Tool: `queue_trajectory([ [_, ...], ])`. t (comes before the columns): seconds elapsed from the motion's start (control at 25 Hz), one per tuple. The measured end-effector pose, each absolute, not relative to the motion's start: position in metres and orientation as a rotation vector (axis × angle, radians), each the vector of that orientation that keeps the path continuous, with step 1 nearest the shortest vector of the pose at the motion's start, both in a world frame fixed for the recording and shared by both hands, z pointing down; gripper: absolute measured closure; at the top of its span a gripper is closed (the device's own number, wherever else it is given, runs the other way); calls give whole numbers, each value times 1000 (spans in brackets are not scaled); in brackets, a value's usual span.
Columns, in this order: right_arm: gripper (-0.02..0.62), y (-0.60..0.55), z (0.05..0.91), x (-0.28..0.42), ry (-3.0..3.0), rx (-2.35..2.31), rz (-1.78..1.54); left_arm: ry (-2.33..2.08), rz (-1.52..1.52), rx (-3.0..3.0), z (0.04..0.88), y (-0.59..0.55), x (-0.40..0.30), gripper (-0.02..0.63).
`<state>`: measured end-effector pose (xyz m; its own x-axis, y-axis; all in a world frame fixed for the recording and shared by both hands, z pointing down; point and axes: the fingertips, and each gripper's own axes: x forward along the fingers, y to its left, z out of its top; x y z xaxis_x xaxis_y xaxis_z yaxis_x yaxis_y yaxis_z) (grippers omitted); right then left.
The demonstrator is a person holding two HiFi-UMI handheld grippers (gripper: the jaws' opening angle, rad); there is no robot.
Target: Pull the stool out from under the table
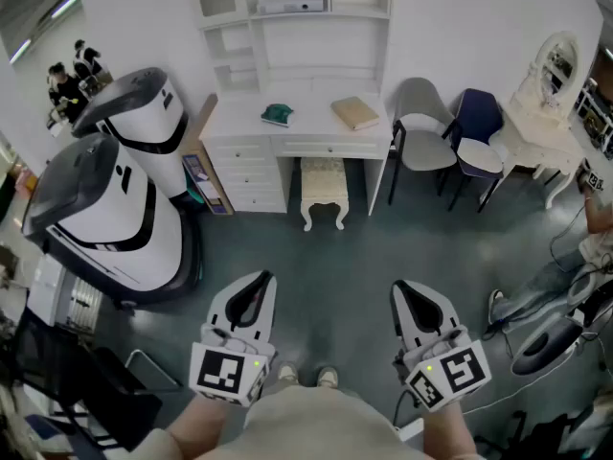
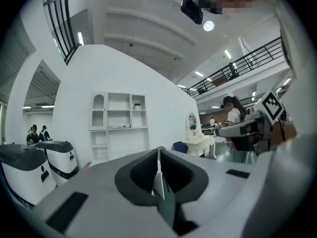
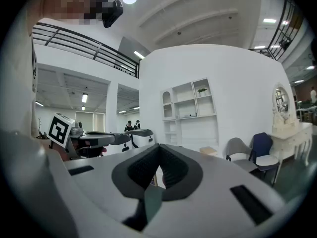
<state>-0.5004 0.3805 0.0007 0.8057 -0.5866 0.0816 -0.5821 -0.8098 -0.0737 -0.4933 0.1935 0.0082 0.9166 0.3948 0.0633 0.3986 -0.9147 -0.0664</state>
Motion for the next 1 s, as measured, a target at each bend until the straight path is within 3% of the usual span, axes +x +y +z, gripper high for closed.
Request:
queue_trajectory([
  [0.84, 571, 405, 3, -520, 912, -2896, -89, -718, 19, -3081, 0, 210, -524, 571],
  [0.88, 517, 408, 1, -520, 906, -2885, -68, -736, 23, -3095, -1, 212, -523, 558],
  [0.96, 361, 412, -1, -516, 890, -2871, -44, -744, 22, -3115, -1, 216, -519, 413],
  [1.0, 337, 414, -1, -515, 879, -2871, -42, -735, 18, -3118, 0, 217, -517, 398],
])
